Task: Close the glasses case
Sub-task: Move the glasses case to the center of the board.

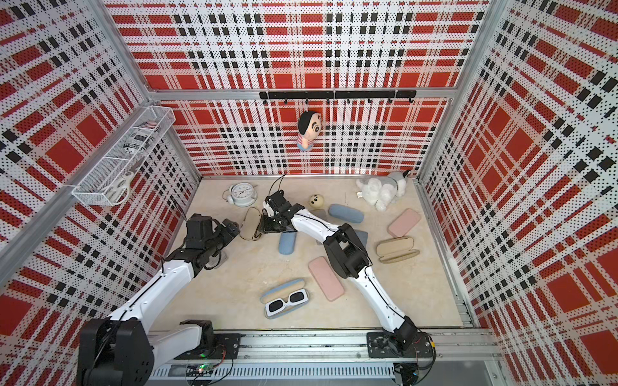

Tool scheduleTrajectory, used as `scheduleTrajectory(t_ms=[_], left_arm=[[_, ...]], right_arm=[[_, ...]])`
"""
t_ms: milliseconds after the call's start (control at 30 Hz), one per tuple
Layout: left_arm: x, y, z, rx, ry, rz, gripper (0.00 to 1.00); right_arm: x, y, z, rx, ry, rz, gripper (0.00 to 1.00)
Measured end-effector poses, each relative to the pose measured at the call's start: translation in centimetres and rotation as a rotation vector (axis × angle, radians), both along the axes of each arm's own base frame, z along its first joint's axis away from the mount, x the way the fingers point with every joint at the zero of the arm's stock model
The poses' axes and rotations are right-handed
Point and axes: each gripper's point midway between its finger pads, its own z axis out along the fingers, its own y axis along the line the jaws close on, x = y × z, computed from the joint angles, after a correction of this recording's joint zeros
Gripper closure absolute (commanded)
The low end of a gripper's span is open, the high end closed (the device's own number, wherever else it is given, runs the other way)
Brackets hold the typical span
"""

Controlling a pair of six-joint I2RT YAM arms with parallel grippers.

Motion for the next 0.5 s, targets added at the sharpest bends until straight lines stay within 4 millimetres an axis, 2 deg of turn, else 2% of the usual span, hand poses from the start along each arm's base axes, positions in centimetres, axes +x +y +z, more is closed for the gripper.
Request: scheduleTrajectory(t_ms=[500], left_arm=[[0.04, 0.00, -0.35, 0.001, 0.005, -0.001, 0.06]], right_arm=[[0.21, -0.14, -0.18, 0.000, 0.005, -0.007, 0.78]])
